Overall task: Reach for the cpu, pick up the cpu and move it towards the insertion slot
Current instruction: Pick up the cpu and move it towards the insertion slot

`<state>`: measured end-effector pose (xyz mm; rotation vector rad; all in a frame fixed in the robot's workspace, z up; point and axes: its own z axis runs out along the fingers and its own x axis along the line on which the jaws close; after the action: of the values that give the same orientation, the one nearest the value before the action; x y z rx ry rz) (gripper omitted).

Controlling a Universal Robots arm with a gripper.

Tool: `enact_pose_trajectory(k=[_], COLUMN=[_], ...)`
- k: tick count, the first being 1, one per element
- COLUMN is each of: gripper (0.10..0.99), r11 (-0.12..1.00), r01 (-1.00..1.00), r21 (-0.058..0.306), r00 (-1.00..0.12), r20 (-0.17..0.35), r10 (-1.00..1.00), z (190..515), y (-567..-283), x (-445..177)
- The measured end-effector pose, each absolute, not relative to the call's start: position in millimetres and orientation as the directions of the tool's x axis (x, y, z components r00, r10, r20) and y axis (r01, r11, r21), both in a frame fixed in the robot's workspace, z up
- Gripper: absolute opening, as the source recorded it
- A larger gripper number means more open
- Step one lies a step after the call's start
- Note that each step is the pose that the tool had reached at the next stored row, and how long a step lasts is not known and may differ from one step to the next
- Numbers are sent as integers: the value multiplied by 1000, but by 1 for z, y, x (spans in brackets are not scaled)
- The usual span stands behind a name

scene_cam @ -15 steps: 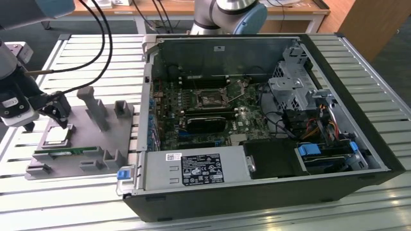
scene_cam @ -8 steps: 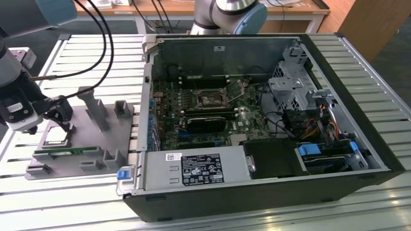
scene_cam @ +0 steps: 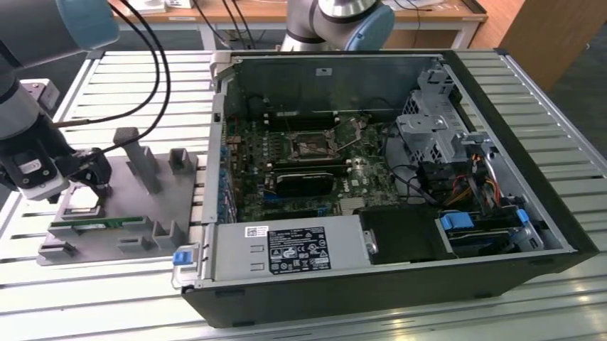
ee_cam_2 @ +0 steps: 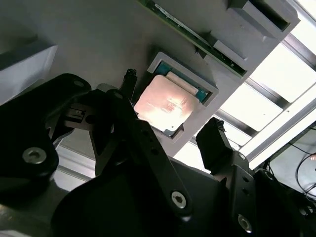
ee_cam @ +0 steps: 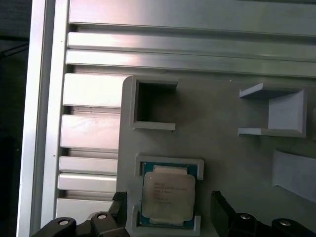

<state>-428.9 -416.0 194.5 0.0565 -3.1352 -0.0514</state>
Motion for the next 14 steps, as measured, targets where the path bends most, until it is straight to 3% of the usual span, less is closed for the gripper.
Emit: enact_pose_trajectory(k=[3,4,14], gripper=[749,678,678], r11=[999,999,999], r01=[-36,-36,-39], r21=[33,31,30], r00=[-999,-999,-999], r20=[5,5,5], r10=[-37,-37,-39], z=[192,192,186], y=[-416,-416,-412], x=[-429,-429,-429])
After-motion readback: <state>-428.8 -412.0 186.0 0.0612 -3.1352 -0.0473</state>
